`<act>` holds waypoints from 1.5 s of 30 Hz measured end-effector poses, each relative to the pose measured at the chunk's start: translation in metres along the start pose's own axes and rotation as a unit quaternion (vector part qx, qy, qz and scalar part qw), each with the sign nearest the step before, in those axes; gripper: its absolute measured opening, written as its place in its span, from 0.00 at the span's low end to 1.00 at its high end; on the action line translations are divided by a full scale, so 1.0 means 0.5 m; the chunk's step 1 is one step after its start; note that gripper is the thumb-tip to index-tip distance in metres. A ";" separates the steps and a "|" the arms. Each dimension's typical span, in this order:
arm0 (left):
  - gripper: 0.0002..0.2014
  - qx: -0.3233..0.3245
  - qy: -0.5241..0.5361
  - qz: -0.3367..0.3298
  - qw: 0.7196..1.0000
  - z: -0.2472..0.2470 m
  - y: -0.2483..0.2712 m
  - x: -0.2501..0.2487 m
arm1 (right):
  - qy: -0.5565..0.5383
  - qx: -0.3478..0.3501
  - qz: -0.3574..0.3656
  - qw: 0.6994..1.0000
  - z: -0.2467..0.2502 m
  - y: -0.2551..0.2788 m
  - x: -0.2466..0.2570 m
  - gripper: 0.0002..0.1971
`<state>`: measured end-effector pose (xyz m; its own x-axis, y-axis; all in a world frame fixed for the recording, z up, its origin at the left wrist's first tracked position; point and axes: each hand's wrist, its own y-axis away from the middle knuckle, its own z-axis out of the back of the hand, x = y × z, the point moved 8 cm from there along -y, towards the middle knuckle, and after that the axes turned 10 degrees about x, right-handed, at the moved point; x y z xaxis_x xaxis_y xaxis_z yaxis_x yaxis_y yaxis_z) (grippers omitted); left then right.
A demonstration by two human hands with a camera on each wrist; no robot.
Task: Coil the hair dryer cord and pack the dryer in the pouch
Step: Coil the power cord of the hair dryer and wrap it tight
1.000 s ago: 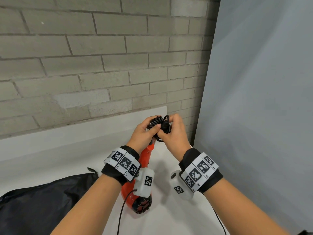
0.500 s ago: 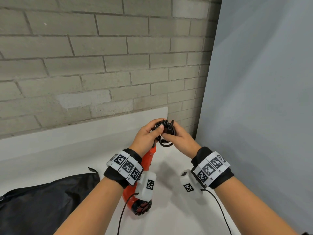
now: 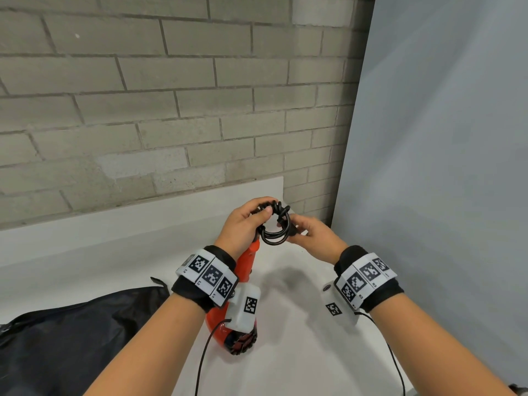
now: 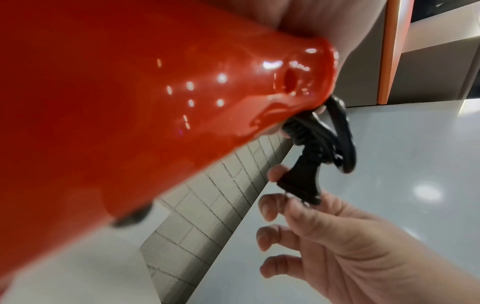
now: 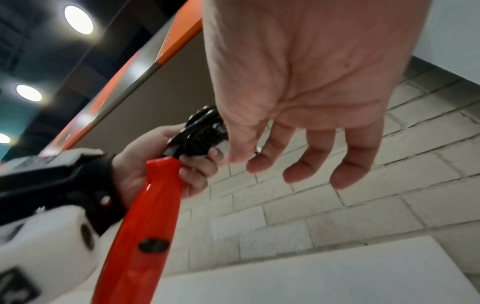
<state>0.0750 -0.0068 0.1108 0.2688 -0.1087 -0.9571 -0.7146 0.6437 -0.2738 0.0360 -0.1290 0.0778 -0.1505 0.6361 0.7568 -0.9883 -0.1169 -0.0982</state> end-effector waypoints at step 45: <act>0.14 -0.138 0.067 0.118 0.981 0.106 0.065 0.133 | 0.163 0.088 -0.297 0.937 -0.110 0.045 -0.150 0.32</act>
<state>0.1038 0.0473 0.0435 0.0014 -0.0920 -0.9958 -0.8991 0.4358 -0.0415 0.0236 -0.1375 -0.0165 0.3961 0.8243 0.4044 -0.8848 0.2250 0.4080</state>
